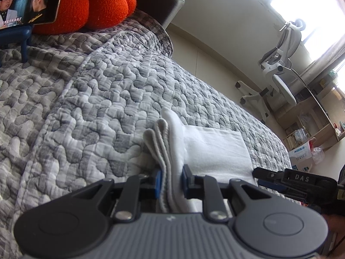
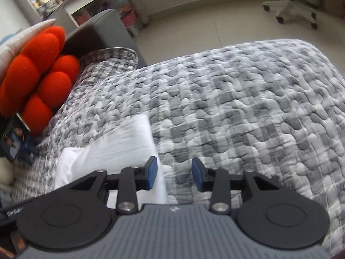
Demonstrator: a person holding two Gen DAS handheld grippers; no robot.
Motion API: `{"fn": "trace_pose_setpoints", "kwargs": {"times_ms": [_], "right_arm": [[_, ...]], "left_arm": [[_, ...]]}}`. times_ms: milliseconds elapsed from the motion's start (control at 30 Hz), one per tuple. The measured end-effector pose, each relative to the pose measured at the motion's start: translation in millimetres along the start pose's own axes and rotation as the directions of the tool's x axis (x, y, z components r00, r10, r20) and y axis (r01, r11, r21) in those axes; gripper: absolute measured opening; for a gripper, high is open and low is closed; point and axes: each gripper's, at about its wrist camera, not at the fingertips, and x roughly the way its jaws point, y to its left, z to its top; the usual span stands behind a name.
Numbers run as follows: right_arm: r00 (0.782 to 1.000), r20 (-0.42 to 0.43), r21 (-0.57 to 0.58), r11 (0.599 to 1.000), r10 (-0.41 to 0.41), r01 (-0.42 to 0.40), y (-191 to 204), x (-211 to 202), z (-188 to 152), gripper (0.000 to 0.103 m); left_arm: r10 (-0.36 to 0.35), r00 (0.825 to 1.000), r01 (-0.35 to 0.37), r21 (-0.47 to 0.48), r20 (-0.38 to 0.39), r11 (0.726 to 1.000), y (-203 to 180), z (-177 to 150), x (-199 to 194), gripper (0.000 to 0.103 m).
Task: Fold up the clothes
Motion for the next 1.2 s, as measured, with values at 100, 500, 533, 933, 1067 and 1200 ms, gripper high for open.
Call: {"fn": "trace_pose_setpoints", "kwargs": {"times_ms": [100,500,533,933,1067,1200], "right_arm": [[0.999,-0.016,0.011,0.999,0.036,-0.035,0,2,0,0.041],[0.987,-0.063,0.046,0.988,0.148,-0.145,1,8,-1,0.04],[0.988,-0.061,0.042,0.989,0.142,-0.14,3,8,-1,0.034],[0.984,-0.077,0.037,0.987,0.161,-0.158,4,11,-1,0.027],[0.986,-0.073,-0.002,0.989,0.15,-0.151,6,12,-3,0.028],[0.986,-0.071,-0.014,0.988,0.149,-0.151,6,13,-2,0.028]], "left_arm": [[0.0,1.0,0.0,-0.001,0.001,1.0,0,0,0,0.02],[0.001,1.0,-0.001,0.004,0.002,1.0,-1,-1,0,0.02],[0.001,1.0,-0.001,0.004,0.003,1.0,-1,-1,0,0.02],[-0.007,1.0,0.007,-0.007,0.001,1.0,-1,-2,1,0.021],[-0.01,1.0,0.01,-0.005,0.001,1.0,-2,-2,2,0.022],[-0.008,1.0,0.008,0.0,0.004,1.0,-4,-3,3,0.023]]}}
